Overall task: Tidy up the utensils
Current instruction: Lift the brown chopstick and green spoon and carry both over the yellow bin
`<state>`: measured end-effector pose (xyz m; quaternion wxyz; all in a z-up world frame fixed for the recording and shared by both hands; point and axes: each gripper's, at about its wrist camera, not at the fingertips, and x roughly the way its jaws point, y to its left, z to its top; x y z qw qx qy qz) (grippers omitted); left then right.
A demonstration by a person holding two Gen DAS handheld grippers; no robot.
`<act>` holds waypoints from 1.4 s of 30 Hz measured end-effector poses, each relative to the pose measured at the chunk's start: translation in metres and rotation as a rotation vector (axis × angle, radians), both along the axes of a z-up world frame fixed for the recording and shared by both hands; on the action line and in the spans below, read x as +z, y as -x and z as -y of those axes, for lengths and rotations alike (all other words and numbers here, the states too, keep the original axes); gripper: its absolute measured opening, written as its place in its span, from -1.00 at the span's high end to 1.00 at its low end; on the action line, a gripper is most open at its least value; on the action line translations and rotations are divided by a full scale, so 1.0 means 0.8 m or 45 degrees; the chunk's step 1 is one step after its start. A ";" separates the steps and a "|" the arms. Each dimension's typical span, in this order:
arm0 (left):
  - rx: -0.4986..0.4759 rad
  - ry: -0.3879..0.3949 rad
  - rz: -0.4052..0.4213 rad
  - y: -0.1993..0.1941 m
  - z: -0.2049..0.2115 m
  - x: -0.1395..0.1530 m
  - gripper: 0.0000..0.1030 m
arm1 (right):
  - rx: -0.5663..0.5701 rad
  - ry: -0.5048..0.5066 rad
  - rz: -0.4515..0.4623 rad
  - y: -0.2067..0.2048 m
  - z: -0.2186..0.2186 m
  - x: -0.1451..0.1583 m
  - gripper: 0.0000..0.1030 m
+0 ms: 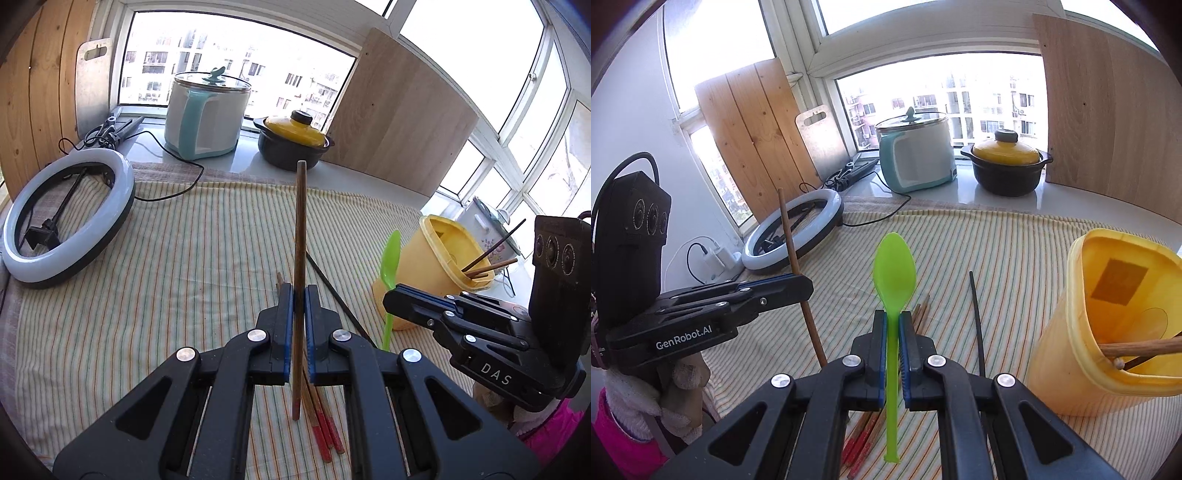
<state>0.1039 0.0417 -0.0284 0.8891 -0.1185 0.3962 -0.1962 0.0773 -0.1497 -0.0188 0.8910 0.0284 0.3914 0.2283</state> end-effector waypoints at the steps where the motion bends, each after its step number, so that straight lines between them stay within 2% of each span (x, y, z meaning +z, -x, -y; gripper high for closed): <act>1: -0.005 0.004 0.011 0.003 0.001 0.004 0.92 | -0.003 -0.006 0.013 0.002 0.002 0.005 0.93; 16: -0.046 0.034 0.147 0.015 0.021 0.059 0.92 | -0.023 -0.120 0.167 0.025 0.037 0.072 0.92; 30: -0.102 0.091 0.263 0.017 0.052 0.109 0.92 | -0.110 -0.233 0.292 0.042 0.099 0.127 0.92; 42: -0.153 0.112 0.337 0.009 0.087 0.142 0.92 | -0.259 -0.179 0.368 0.048 0.158 0.146 0.92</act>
